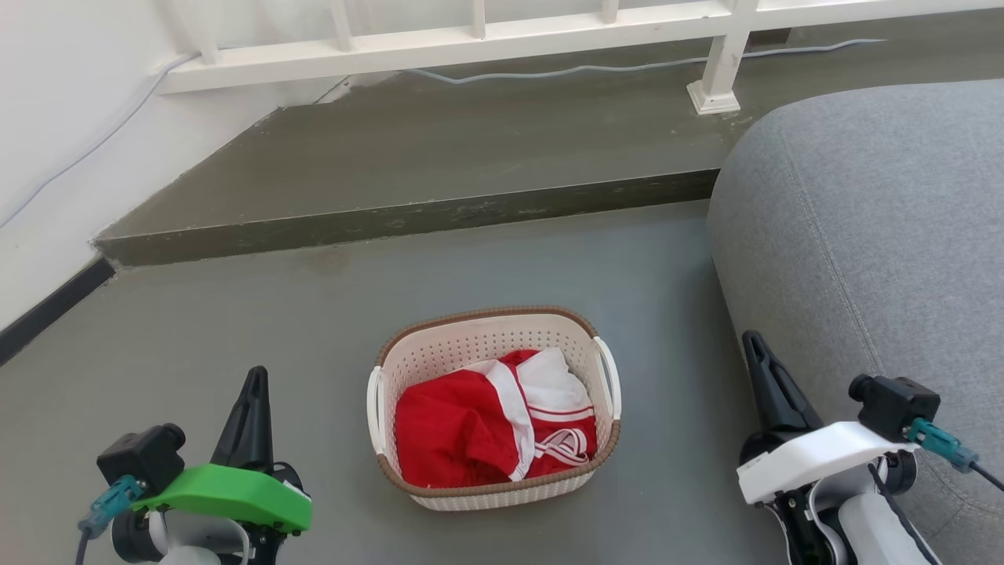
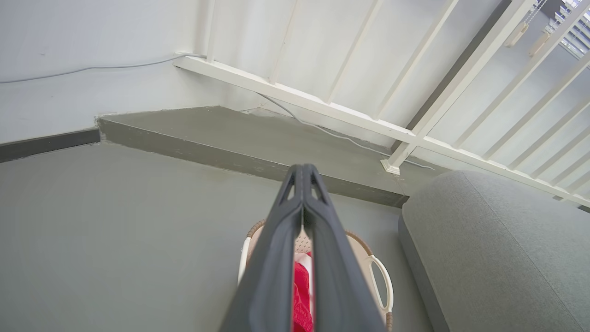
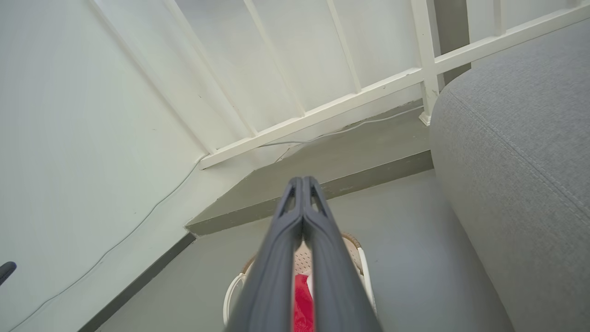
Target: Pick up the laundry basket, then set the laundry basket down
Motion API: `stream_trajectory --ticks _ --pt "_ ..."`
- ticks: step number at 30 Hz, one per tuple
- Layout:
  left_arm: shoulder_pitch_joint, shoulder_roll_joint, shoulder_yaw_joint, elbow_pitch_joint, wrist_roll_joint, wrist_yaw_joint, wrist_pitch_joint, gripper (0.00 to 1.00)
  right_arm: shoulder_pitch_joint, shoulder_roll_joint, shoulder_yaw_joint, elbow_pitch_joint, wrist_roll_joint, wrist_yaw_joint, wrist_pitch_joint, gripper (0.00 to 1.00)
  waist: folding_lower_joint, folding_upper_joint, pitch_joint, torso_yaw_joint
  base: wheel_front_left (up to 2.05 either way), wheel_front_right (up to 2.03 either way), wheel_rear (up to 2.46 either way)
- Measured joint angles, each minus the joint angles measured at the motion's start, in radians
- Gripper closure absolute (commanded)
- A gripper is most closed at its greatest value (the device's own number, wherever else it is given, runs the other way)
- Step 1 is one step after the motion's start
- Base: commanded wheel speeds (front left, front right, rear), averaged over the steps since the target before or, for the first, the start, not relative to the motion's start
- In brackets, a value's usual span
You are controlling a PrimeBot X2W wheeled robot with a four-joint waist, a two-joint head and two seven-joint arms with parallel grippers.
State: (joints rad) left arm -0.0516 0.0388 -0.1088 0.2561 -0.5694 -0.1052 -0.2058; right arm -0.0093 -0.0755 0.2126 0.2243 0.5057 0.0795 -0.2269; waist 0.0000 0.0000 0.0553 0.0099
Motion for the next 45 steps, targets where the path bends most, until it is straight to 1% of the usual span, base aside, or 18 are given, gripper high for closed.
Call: stream_trajectory --ticks 14,45 --pt "0.0 0.0 0.022 0.003 -0.134 0.0 0.044 1.0 0.0 0.005 -0.043 -0.002 0.156 0.001 0.041 1.0 0.0 0.0 -0.007 -0.001 0.0 0.0 0.0" --pt "-0.001 -0.001 0.082 0.012 -0.477 -0.003 0.15 1.0 -0.003 -0.001 -0.132 0.009 0.535 0.009 0.133 1.0 0.0 0.0 -0.024 -0.004 0.0 0.0 0.0"
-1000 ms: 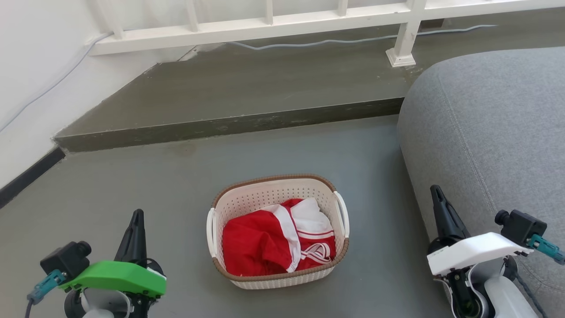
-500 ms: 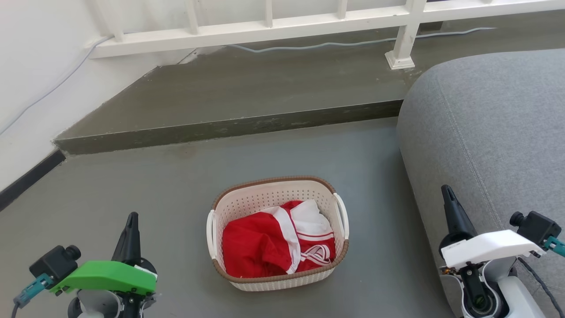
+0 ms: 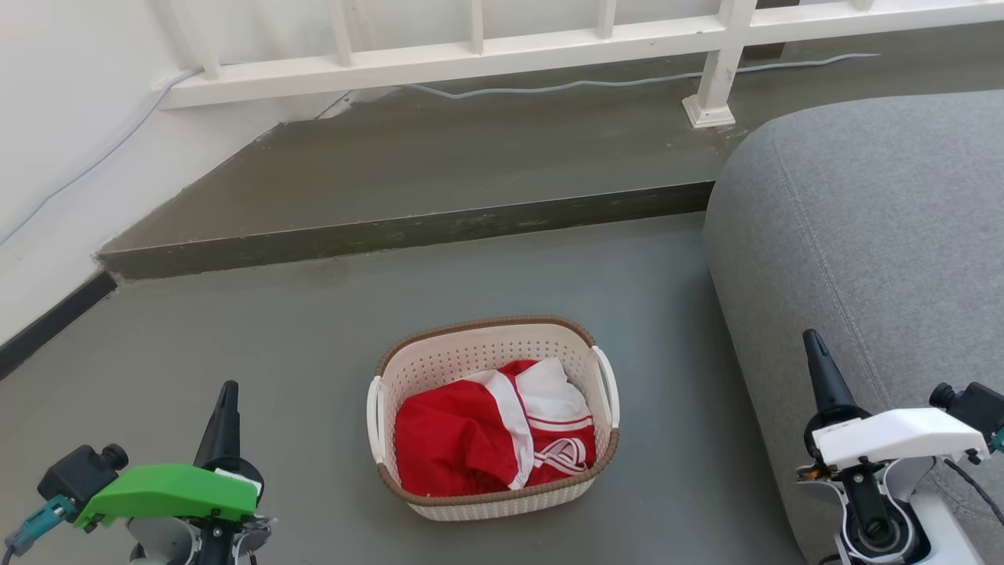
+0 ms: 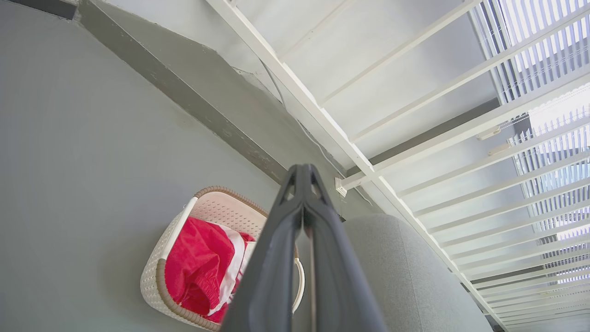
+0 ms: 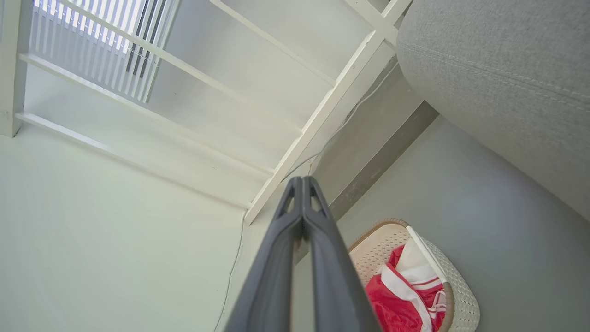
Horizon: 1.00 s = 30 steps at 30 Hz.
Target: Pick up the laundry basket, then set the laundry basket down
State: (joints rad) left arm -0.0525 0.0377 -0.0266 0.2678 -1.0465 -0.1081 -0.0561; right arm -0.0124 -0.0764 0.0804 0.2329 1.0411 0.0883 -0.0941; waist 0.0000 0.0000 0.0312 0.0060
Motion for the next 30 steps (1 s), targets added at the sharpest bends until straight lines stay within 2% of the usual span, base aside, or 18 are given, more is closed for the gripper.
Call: stream_trajectory --ticks 30 --pt "-0.003 0.0 0.062 0.006 -0.329 -0.007 0.1 1.0 -0.021 -0.004 -0.084 0.021 0.373 0.016 0.09 1.0 0.0 0.0 -0.017 -0.003 0.0 0.0 0.0"
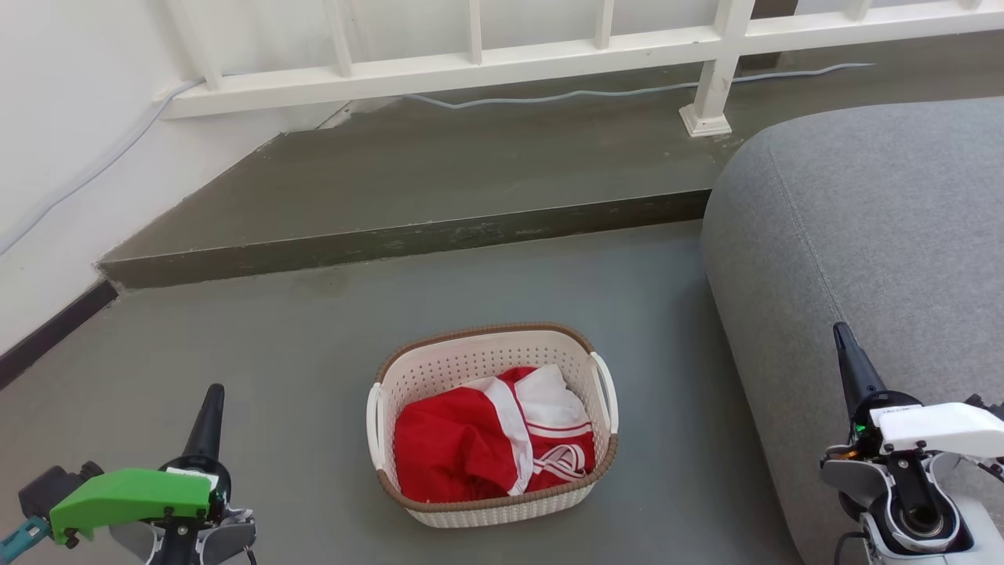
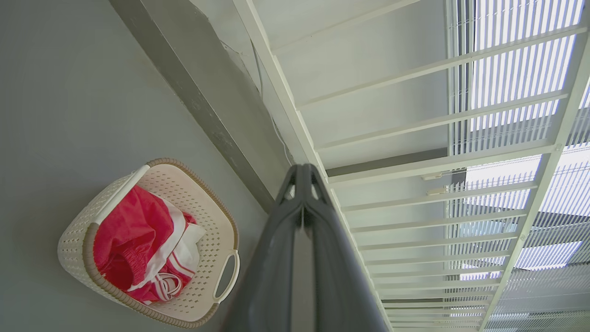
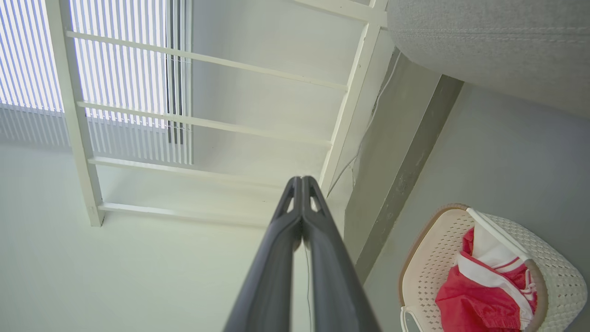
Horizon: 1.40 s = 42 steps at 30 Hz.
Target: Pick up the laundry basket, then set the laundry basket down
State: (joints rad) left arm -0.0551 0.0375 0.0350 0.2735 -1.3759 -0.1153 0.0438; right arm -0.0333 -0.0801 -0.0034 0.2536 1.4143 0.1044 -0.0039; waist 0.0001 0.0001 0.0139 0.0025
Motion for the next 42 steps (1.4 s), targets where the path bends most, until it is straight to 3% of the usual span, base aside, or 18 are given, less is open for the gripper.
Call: stream_trajectory --ticks 21,42 --pt "-0.002 0.0 0.038 0.003 -0.215 -0.008 0.063 1.0 -0.02 0.0 -0.057 0.013 0.238 0.01 0.051 1.0 -0.0001 0.0 -0.011 -0.002 0.0 0.0 0.0" --pt "-0.006 0.0 0.041 0.003 -0.227 -0.008 0.065 1.0 -0.02 -0.001 -0.06 0.018 0.246 0.01 0.055 1.0 -0.0001 0.0 -0.011 -0.002 0.0 0.0 0.0"
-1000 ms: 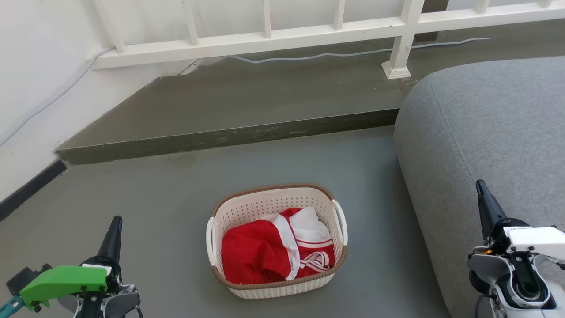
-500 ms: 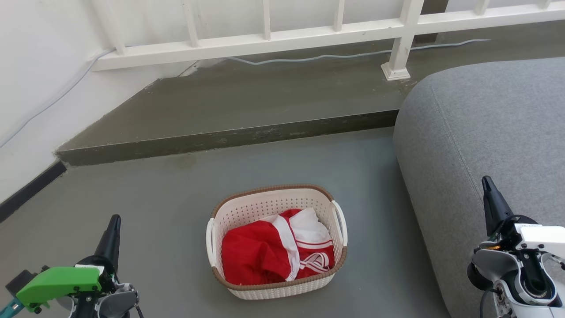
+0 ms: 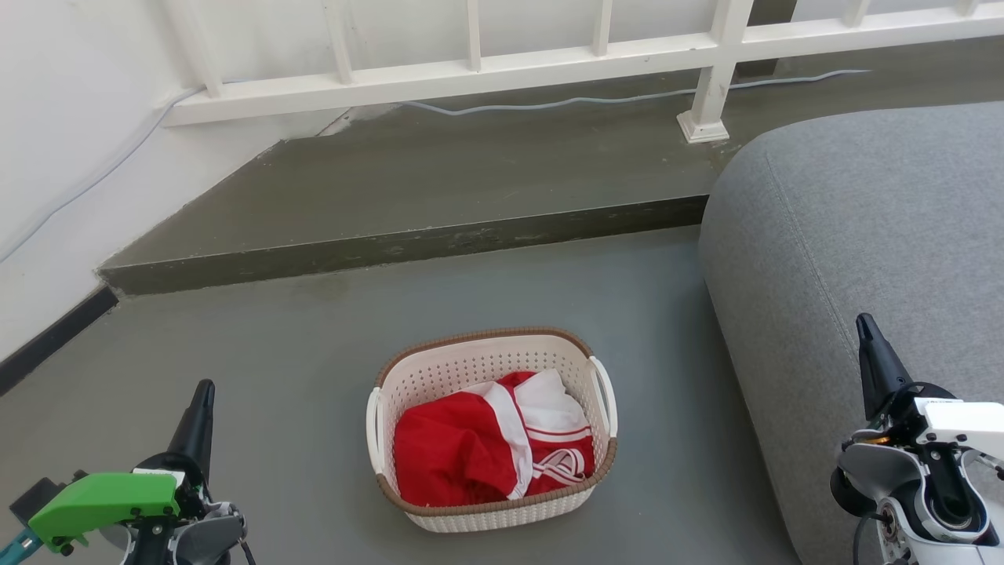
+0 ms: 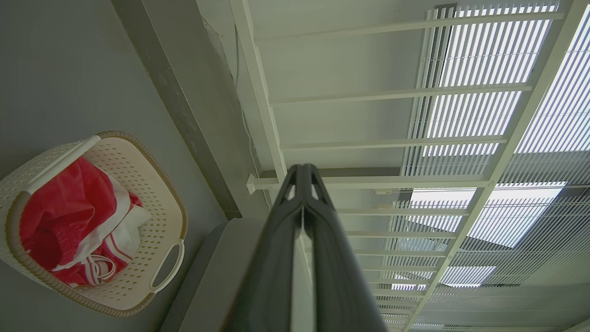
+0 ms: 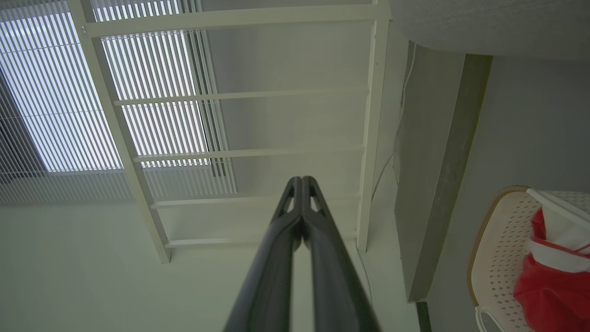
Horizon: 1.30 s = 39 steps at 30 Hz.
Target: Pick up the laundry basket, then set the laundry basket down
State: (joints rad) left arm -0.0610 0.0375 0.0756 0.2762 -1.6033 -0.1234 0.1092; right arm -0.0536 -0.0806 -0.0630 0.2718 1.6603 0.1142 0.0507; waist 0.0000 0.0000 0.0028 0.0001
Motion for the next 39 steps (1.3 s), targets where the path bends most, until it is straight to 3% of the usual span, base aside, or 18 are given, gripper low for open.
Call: stream_trajectory --ticks 39 --pt "0.0 0.0 0.002 0.0 0.0 0.0 0.0 1.0 -0.001 0.0 -0.002 0.007 0.0 0.0 0.004 1.0 0.0 0.0 0.0 0.0 0.0 0.0 0.0"
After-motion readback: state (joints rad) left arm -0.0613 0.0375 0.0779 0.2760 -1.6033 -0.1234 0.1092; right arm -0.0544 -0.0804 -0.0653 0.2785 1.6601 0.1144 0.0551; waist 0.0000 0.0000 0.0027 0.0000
